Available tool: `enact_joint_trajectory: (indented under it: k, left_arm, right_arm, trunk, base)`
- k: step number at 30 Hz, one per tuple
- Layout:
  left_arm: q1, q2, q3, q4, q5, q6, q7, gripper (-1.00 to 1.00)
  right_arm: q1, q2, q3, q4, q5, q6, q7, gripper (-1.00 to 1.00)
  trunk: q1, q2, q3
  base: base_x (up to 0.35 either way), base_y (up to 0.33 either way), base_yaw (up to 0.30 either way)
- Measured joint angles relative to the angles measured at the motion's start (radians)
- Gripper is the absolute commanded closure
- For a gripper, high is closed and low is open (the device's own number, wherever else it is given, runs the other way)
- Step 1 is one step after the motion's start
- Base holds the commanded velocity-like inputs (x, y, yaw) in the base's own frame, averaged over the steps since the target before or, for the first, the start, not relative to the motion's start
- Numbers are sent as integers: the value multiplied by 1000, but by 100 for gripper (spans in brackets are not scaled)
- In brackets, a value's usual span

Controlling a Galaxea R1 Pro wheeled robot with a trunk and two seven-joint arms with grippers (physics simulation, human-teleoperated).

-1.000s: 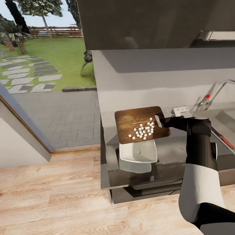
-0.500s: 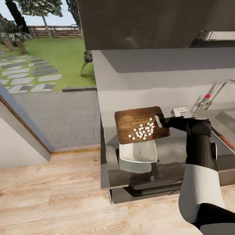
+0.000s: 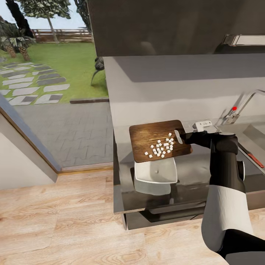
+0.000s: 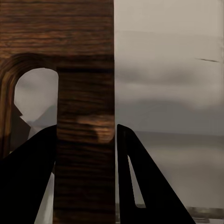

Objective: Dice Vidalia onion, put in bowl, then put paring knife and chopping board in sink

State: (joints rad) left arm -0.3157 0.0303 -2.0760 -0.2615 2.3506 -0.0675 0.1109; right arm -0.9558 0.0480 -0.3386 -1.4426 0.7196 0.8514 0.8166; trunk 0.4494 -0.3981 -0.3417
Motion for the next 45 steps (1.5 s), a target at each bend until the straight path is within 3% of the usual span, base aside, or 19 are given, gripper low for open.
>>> enact_joint_trajectory:
  k: [35,45]
  left_arm:
    - [0,-5,0,0,0,0,0,-100]
    - [0,-5,0,0,0,0,0,-100]
  right_arm:
    - [0,0,-1,-1,0,-68,-3,100]
    - [0,0,-3,-1,1,-133,-18,100]
  trunk:
    - [0,0,0]
    - [0,0,0]
  base:
    - [0,0,0]
    - [0,0,0]
